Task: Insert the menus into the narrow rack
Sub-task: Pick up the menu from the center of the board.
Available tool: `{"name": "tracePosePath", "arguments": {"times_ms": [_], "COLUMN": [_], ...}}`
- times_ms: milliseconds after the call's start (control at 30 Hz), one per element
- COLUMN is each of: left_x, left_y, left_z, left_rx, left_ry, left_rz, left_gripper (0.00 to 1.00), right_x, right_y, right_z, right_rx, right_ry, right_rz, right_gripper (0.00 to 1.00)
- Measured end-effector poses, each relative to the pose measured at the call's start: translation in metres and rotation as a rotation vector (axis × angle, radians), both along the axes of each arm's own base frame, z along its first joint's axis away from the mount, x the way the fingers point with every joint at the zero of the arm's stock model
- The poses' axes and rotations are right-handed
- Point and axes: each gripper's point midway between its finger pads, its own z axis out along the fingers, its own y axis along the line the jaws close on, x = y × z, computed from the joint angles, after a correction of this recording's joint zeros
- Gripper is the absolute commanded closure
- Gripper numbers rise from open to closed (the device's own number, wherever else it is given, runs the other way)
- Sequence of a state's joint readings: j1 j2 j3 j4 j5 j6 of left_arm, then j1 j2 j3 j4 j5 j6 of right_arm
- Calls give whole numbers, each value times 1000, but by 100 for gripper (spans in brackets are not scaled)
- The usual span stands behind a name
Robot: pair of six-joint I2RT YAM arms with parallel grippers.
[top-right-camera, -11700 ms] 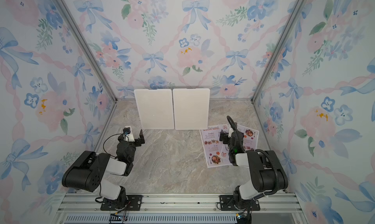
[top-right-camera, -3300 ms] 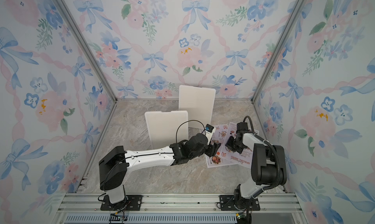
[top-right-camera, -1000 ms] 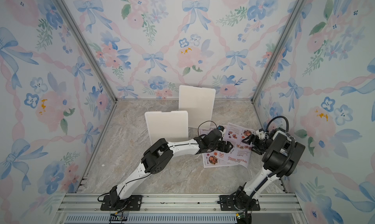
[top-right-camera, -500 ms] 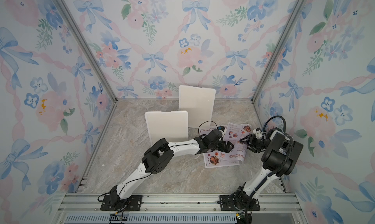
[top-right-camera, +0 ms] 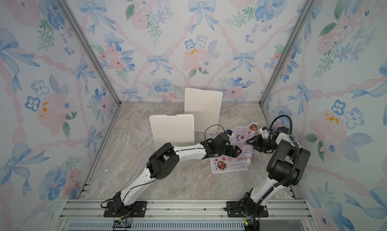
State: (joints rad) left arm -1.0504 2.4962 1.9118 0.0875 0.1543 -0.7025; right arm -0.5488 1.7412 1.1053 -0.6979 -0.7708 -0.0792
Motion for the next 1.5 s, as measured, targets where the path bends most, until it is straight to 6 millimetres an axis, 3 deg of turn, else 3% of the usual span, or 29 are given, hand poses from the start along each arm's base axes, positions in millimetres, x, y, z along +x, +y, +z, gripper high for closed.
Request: {"name": "tracePosePath", "arguments": {"times_ms": [133,233,300,433,567,667,867,1067,1167,1267,1500], "left_x": [-3,-5,-7,-9,-15,-20,-22,5,16,18,2], "left_y": [4,11,17,28,49,73,133,219,243,253,265], "left_z": [5,23,49,127,193,224,292,376,390,389,388], "left_rx": [18,19,-2,-100,-181,-203,-243,-325,-331,-332,-333], "left_ry": [-17,-35,-57,-133,-215,-270,-425,-627,-708,-735,-832], "left_rz": [-17,-25,-27,-26,-21,-15,7,80,38,-50,-238], "left_gripper": [5,4,4,2,2,2,2,2,2,2,2], "right_x": [-1,-4,-6,-10,-14,-14,-28,-46,-54,-61,-74], "right_y": [-3,-4,-2,8,33,61,119,177,206,229,267], "right_z": [33,63,80,107,131,165,261,341,365,391,439], "right_rx": [-73,-129,-154,-175,-178,-188,-183,-55,39,138,311], "right_ry": [-73,-147,-188,-253,-294,-364,-609,-826,-894,-971,-1102], "right_rz": [-23,-38,-47,-48,-1,69,177,291,367,444,638], "right_gripper": [72,74,76,75,75,75,75,77,76,75,76]}}
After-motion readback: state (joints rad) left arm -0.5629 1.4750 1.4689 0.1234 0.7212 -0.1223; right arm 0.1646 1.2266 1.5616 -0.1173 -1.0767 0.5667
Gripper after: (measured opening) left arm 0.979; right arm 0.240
